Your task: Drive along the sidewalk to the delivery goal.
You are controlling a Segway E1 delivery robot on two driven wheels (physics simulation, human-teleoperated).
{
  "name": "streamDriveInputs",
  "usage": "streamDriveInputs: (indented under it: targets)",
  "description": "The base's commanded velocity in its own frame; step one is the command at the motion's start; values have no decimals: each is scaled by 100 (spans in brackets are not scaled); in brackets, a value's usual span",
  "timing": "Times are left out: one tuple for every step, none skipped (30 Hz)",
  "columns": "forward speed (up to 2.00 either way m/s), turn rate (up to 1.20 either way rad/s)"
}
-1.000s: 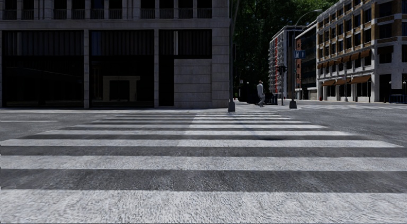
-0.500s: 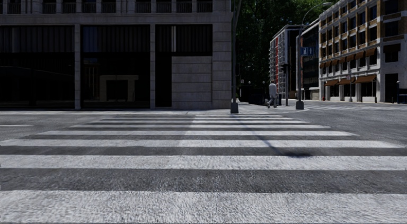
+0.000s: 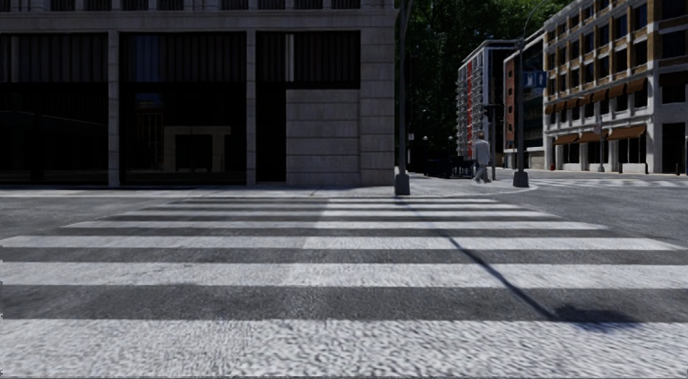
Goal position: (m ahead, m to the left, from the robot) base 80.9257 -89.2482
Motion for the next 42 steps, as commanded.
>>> streamDriveInputs:
  targets:
    - [200,0]
    - [200,0]
    - [200,-3]
    - [200,-7]
    - [200,-9]
    - [200,-10]
    - [200,-10]
    - [200,-11]
    - [200,-14]
    - [200,-18]
    - [200,-20]
    - [200,-20]
    - [200,-20]
    - [200,-20]
    - [200,-21]
    - [200,-21]
    - [200,-21]
    - [200,-21]
    - [200,-20]
    - [200,-9]
    - [200,-4]
    - [200,-3]
    - [200,-3]
    - [200,-2]
    - [200,-2]
    - [200,-2]
    - [200,-2]
    - [200,-1]
    - [200,-1]
    - [200,-1]
    - [200,-1]
    - [200,0]
    - [200,0]
    - [200,0]
    - [200,0]
    - [200,0]
    - [200,-2]
    - [200,-2]
    - [200,-2]
    - [200,-2]
    - [200,-2]
    - [200,-2]
